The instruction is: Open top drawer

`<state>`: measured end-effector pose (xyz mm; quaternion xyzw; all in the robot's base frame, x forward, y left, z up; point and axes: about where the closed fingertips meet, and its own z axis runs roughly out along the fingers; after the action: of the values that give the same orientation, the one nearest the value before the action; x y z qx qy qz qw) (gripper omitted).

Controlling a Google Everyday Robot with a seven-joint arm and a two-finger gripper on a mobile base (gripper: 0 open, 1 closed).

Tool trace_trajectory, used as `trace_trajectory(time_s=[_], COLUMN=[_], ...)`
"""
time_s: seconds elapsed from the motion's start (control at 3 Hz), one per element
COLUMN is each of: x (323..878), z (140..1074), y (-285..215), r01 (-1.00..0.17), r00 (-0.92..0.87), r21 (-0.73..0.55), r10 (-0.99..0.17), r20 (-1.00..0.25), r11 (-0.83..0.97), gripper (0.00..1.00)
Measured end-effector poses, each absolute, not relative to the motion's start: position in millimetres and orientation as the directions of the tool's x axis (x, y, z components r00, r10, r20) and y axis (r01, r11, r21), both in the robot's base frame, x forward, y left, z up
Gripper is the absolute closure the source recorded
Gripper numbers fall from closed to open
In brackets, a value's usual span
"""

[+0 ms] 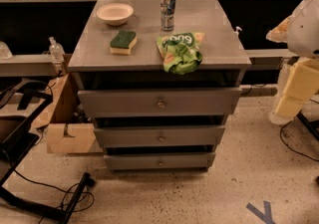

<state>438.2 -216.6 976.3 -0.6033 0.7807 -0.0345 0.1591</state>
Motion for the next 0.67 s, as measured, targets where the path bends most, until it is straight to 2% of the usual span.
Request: trace_trajectory(time_s=[0.33,0.67], x=[439,440], z=[977,942], y=[-214,-202], r01=[-0.927,-0.917], r00=[-0.216,-0.205], r21=[-0.262,-0.279], r10=[-0.953,-0.937], r20=[-0.211,-0.283], r11=[0.268,0.284], gripper=[0.00,0.00])
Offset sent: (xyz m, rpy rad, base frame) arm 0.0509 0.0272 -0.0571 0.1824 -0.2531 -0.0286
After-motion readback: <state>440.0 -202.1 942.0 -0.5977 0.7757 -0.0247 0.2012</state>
